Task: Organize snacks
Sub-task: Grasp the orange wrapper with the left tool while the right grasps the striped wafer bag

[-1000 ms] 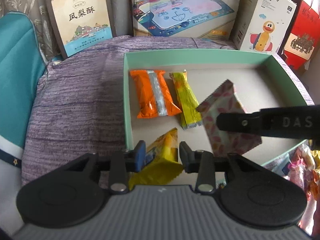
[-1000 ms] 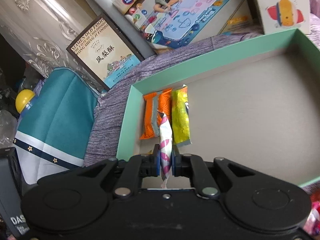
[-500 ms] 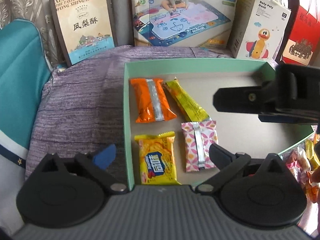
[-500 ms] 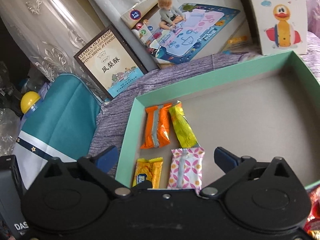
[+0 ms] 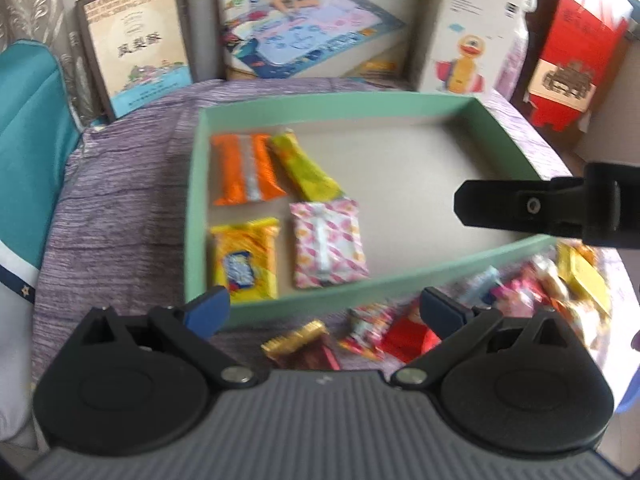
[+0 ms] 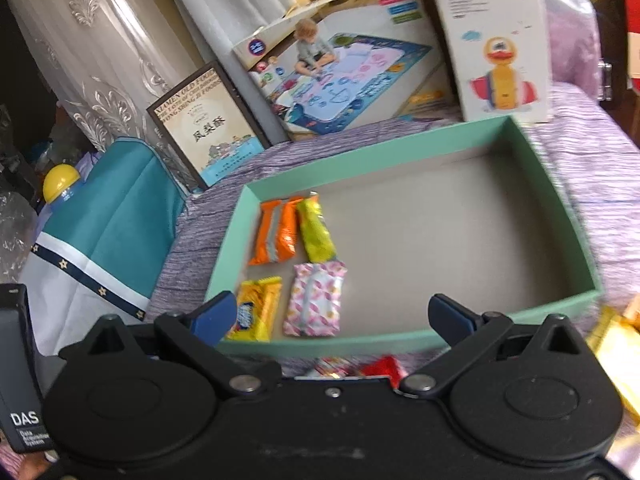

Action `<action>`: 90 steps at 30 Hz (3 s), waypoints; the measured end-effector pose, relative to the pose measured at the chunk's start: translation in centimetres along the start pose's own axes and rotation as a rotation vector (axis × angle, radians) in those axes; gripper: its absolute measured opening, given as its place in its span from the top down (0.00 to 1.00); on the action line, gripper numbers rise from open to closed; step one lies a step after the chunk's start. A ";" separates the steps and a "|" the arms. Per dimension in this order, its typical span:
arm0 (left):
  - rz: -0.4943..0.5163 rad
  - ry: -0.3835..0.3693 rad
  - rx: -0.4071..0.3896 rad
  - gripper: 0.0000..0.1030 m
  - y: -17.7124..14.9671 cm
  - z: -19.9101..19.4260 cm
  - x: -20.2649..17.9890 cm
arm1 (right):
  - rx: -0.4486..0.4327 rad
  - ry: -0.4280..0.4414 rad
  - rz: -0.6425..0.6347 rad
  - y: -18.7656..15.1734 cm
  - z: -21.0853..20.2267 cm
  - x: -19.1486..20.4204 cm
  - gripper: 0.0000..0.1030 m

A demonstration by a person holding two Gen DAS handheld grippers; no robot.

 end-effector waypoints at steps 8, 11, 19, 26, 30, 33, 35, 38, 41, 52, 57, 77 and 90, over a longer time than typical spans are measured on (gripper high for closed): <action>0.008 -0.066 0.085 0.00 -4.0 1.5 -5.0 | -0.010 -0.073 0.023 -3.1 -3.0 -5.6 0.00; 0.010 -0.087 0.132 0.00 -5.4 2.7 -6.8 | -0.003 -0.090 0.047 -4.1 -3.4 -7.8 0.00; 0.039 -0.108 0.230 0.00 -8.2 6.1 -11.4 | -0.011 -0.146 0.077 -6.1 -3.9 -12.3 0.10; 0.063 -0.080 0.262 0.00 -9.7 8.3 -13.3 | -0.009 -0.158 0.103 -7.0 -3.4 -15.3 0.10; 0.080 -0.066 0.256 0.00 -9.8 8.4 -12.9 | -0.013 -0.155 0.084 -6.7 -2.1 -15.8 0.13; 0.076 -0.047 0.251 0.00 -9.6 8.4 -11.8 | 0.034 -0.153 0.088 -7.3 -0.8 -16.0 0.14; 0.071 -0.059 0.251 0.00 -9.5 8.1 -11.1 | 0.070 -0.128 0.108 -8.2 -0.6 -15.8 0.13; 0.082 -0.053 0.251 0.00 -9.5 7.8 -10.3 | 0.093 -0.116 0.097 -9.3 -0.9 -15.4 0.13; 0.092 -0.051 0.245 0.00 -9.7 7.4 -9.6 | 0.115 -0.095 0.092 -10.0 -1.4 -14.6 0.13; 0.093 -0.055 0.239 0.00 -10.2 6.5 -7.9 | 0.105 -0.150 0.178 -10.1 -4.0 -16.0 0.15; 0.119 -0.075 0.217 0.12 -10.1 6.5 -8.5 | 0.164 -0.190 0.217 -11.7 -5.2 -16.4 0.34; 0.126 -0.213 0.155 0.60 -9.9 5.0 -6.5 | 0.254 -0.361 0.263 -13.2 0.7 -12.7 0.52; 0.054 -0.215 0.137 0.67 -9.4 2.0 -5.8 | 0.142 -0.247 0.144 -10.8 -2.5 -10.8 0.61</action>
Point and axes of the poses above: each gripper's, at about its wrist camera, not at the fingertips, and z roughly the way its jaws point, x to its left, y to its top, the point moved 7 cm from there along z, roughly the way its jaws point, and after that the axes turned 12 degrees about -y, right-handed, at the moved point
